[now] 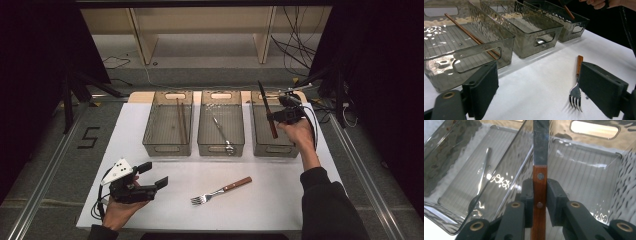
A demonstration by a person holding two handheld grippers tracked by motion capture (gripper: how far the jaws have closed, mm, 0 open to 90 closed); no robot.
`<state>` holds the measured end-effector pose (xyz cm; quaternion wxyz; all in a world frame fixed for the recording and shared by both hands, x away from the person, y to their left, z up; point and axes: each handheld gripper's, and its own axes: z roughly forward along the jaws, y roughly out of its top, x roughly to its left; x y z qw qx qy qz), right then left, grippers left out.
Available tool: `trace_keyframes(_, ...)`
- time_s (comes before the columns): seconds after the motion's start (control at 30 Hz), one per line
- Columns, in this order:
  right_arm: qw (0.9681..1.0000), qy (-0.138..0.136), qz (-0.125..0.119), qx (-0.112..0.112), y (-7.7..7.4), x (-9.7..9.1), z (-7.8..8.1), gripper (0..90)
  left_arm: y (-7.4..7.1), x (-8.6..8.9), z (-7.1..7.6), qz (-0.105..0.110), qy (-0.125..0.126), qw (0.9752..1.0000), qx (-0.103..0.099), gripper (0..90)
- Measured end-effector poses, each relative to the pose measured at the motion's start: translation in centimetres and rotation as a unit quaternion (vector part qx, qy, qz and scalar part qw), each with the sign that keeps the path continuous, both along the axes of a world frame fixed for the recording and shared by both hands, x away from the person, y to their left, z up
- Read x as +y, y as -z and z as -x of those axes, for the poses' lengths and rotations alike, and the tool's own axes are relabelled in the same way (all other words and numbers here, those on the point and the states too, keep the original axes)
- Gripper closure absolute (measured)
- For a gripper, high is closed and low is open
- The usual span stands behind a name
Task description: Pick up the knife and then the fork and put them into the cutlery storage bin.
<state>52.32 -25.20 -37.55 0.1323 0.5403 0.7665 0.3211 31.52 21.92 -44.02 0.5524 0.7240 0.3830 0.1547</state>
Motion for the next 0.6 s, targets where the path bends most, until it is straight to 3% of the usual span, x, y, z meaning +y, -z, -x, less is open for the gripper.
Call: trace_keyframes(0.6, 0.9992, 0.014, 0.009, 0.037, 1.8, 0.2, -0.6, 77.3, 0.0, 0.0, 0.0, 0.000, 0.000, 1.0000, 0.001, 16.2)
